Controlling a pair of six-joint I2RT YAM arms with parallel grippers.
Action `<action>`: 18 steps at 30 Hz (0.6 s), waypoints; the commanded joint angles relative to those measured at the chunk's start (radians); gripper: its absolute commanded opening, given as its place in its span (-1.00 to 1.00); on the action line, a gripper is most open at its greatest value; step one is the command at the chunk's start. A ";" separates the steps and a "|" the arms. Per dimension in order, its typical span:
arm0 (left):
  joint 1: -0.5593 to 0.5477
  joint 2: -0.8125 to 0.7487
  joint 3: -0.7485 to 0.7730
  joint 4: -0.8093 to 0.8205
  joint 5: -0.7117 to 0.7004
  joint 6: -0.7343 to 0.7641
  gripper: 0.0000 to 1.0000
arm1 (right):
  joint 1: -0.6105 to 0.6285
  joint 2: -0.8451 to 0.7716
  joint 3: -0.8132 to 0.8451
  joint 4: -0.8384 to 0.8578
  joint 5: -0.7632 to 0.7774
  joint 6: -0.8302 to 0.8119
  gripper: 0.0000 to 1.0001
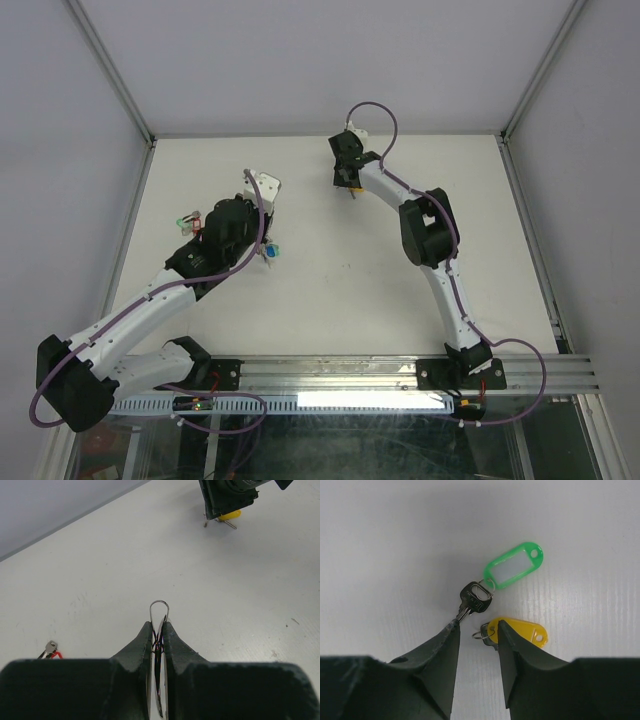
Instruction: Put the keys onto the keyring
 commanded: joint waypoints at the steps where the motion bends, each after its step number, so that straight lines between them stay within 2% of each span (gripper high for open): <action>1: 0.009 -0.006 -0.003 0.070 -0.013 0.001 -1.00 | 0.000 0.001 0.053 0.011 0.030 0.002 -0.27; 13: 0.009 -0.004 -0.003 0.072 -0.014 0.003 -1.00 | -0.001 0.006 0.049 0.004 0.028 -0.012 -0.60; 18: 0.010 -0.002 -0.002 0.072 -0.015 0.004 -1.00 | 0.000 -0.017 0.024 0.016 0.026 -0.026 -0.65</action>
